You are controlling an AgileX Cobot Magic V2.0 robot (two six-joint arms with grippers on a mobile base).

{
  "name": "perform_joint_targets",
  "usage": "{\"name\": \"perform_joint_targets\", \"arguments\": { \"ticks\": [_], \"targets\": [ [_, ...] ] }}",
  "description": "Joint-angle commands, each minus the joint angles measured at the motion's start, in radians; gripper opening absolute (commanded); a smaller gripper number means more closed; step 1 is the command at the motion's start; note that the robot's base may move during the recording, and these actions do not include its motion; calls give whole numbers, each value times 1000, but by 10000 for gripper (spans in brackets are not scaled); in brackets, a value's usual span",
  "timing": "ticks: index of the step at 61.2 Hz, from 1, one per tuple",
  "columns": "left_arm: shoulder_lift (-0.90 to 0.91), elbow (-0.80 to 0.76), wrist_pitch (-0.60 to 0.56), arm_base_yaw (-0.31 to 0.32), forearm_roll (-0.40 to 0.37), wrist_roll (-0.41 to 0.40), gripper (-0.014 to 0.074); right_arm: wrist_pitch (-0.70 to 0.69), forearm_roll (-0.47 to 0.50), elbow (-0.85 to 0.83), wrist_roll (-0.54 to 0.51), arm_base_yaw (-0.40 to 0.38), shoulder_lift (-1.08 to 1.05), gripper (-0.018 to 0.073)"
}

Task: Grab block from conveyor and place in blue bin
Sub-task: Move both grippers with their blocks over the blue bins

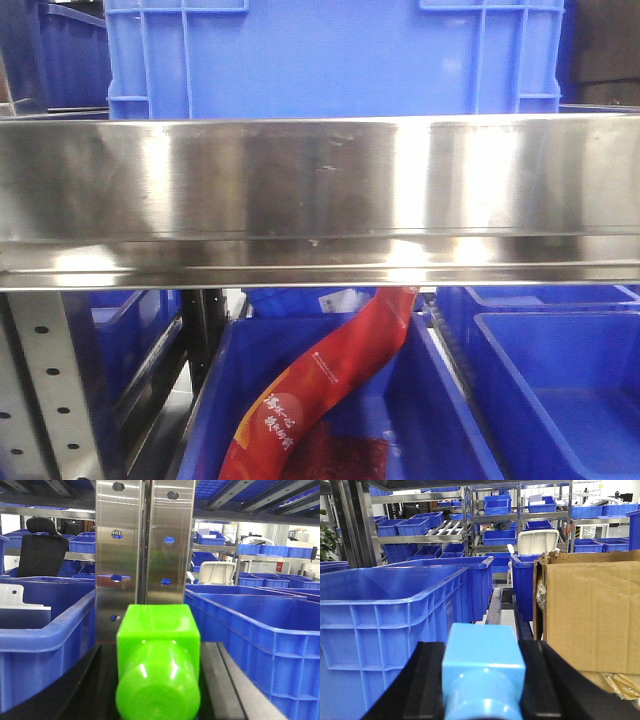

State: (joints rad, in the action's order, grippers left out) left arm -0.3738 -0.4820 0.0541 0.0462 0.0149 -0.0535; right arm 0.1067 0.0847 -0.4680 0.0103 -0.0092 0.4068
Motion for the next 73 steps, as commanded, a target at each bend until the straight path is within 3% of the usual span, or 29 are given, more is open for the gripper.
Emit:
{"name": "perform_joint_targets", "arguments": {
  "ticks": [1,36,46,50,55,63,73],
  "targets": [
    [4,1,-20,0,-4,1,-111,-23,2,3,-2,-2,-4,-155],
    [4,1,-62,0,-4,1,-111,-27,2,3,-2,-2,-4,-155],
    [-21,-33,8,2,-6,1,-111,-57,2,-7,-4,3,14,-155],
    [-59,-76,33,16,16,1,-111,-38,-49,-51,-10,24,54,-155],
    [-128,-150,56,57,68,1,-111,-24,-133,-121,-10,64,130,-155],
    [-262,-255,63,159,77,1,-111,-31,-135,-232,-10,126,273,-155],
    [-448,-397,63,334,77,1,-111,-69,-135,-365,-4,196,443,-155]
  ]
}}
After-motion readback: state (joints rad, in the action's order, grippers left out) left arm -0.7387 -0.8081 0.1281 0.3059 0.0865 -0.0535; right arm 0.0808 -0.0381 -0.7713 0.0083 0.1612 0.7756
